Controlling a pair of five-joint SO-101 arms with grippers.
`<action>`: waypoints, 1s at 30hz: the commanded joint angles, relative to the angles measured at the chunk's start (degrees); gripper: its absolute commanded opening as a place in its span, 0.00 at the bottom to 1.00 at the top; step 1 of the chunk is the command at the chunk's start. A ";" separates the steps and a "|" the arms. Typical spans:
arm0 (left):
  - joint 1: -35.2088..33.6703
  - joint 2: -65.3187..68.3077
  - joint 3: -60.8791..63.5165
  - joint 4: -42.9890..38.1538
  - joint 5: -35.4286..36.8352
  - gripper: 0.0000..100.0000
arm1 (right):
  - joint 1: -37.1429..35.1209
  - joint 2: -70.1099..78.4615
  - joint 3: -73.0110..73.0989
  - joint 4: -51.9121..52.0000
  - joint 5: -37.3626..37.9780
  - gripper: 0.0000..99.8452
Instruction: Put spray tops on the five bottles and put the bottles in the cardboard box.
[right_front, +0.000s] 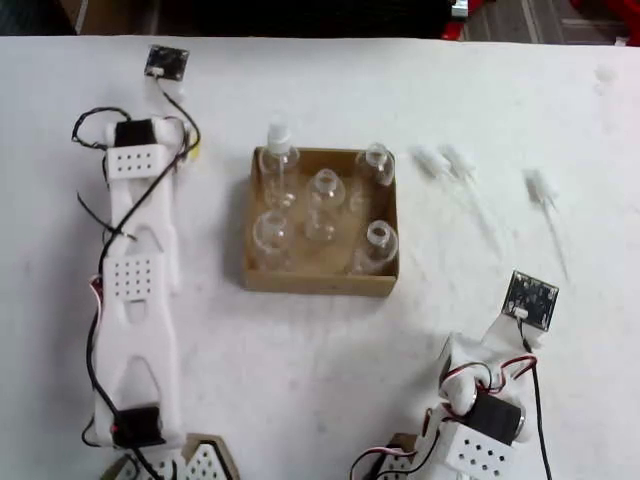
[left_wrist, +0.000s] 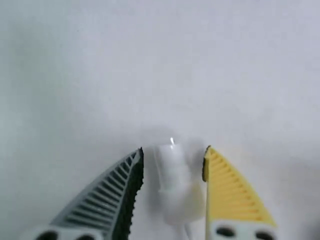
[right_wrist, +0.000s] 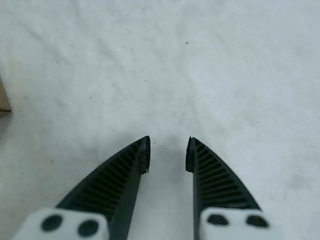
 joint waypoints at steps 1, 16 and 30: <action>1.01 -0.84 -0.44 0.79 -0.79 0.16 | 0.48 -0.22 0.53 0.40 0.79 0.10; 3.56 -13.49 -6.15 13.27 -5.19 0.02 | 0.48 -0.22 0.53 0.40 0.79 0.10; 16.48 -52.26 -5.19 26.99 -4.75 0.02 | 0.48 -0.22 0.53 0.40 0.79 0.10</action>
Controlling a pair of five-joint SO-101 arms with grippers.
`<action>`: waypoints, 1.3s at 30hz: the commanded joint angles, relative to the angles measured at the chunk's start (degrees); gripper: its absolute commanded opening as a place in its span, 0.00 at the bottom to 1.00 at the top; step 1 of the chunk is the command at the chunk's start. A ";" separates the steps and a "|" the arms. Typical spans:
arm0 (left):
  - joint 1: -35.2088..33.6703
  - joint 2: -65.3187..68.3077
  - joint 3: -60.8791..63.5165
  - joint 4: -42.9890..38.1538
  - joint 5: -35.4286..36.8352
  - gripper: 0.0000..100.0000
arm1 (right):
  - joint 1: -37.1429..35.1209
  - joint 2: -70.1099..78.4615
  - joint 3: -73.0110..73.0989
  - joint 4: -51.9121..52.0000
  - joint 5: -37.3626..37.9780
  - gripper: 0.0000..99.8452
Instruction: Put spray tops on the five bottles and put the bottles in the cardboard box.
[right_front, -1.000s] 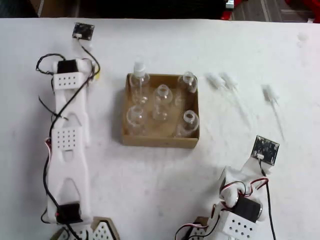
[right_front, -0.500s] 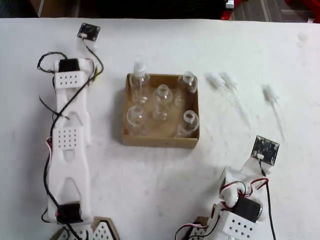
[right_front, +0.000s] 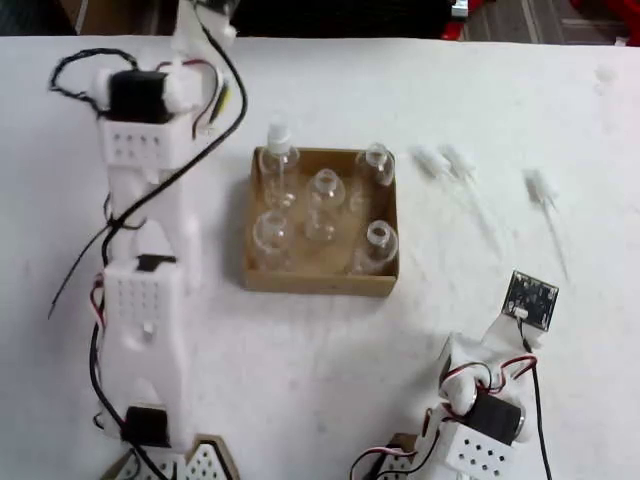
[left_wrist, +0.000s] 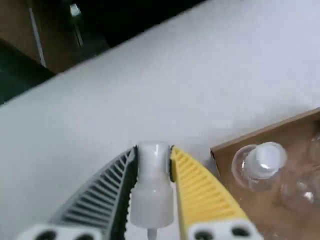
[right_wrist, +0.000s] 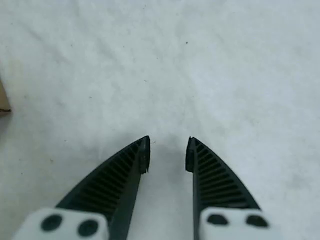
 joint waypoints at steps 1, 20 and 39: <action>4.09 -13.67 -2.29 0.26 -0.18 0.02 | 0.48 -0.22 0.53 0.40 0.79 0.10; 18.24 -68.00 46.07 -1.85 -0.26 0.02 | 0.48 -0.22 0.53 0.40 0.79 0.10; 9.63 -108.88 111.65 -50.99 27.34 0.02 | 0.48 -0.22 0.53 0.40 0.79 0.10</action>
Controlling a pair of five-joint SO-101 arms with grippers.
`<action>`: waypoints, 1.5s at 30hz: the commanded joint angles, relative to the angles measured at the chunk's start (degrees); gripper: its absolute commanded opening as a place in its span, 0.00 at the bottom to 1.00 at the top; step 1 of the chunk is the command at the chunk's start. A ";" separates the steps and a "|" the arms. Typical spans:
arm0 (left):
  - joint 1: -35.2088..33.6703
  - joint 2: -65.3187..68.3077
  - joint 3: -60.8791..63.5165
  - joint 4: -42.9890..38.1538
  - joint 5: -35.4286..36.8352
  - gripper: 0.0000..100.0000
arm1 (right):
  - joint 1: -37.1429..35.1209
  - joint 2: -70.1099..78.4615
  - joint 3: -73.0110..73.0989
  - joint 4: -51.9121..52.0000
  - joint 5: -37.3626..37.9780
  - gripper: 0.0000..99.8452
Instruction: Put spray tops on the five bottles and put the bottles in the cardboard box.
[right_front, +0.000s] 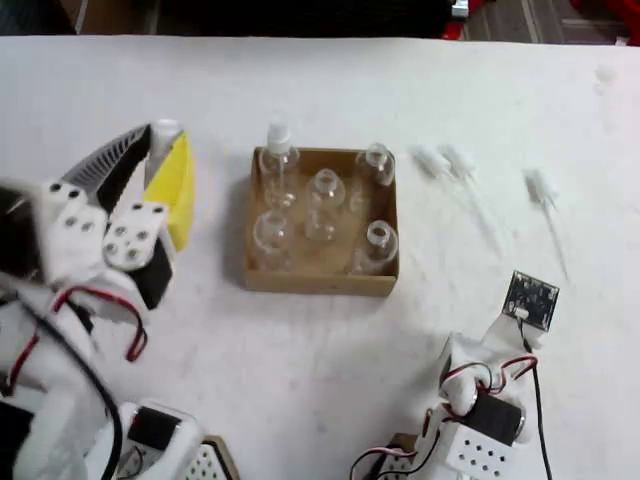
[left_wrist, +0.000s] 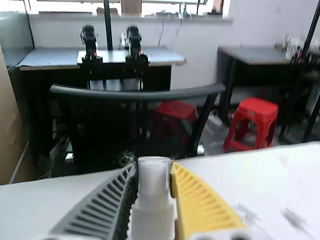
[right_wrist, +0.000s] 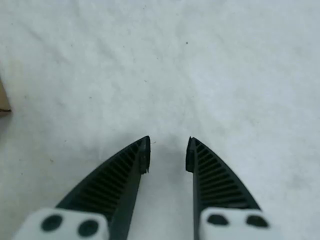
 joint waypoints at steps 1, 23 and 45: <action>-0.40 -8.22 13.45 -17.23 3.87 0.02 | 0.48 -0.22 0.53 0.40 0.79 0.10; 11.03 -4.18 41.05 -54.86 -1.58 0.02 | 0.48 -0.22 0.53 0.40 0.79 0.10; 9.71 10.68 41.49 -68.04 -7.03 0.02 | 0.40 -0.22 0.53 0.40 0.79 0.10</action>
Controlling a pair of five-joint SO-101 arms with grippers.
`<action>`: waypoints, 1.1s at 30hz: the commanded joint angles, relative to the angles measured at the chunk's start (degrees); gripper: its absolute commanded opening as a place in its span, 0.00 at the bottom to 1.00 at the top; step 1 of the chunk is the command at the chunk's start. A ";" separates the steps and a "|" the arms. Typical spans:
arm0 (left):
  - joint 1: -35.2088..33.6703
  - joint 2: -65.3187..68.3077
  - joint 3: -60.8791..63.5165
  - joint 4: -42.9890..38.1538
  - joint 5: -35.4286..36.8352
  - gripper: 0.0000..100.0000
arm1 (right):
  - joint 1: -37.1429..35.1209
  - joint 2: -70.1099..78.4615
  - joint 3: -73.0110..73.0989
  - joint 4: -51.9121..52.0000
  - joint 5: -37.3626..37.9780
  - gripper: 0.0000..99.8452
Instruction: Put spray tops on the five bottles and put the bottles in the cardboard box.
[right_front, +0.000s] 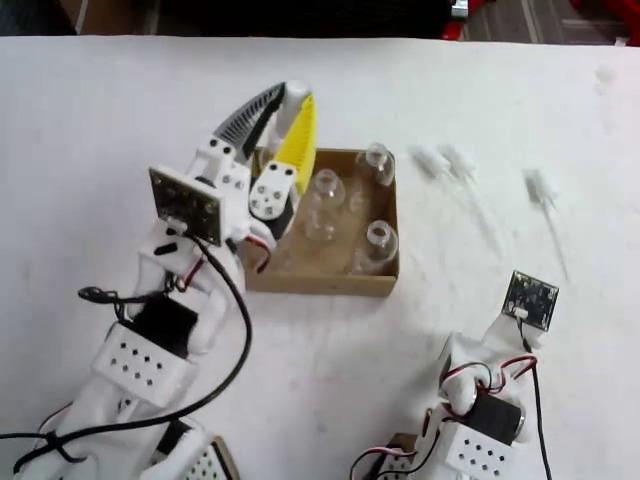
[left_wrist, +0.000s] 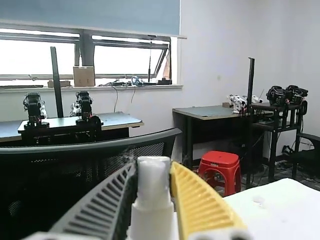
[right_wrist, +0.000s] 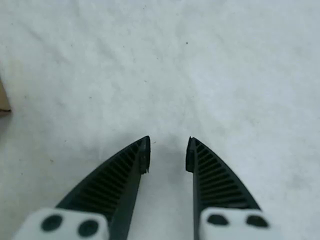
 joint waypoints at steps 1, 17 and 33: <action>-1.80 0.31 -0.44 -2.02 -1.23 0.02 | 0.40 -0.22 0.53 0.40 0.79 0.10; -5.14 0.66 8.53 -13.01 -1.41 0.02 | 0.40 -0.22 0.53 0.40 0.79 0.10; -4.97 0.66 6.86 -13.89 -1.41 0.02 | 0.40 -0.22 0.53 0.40 0.79 0.10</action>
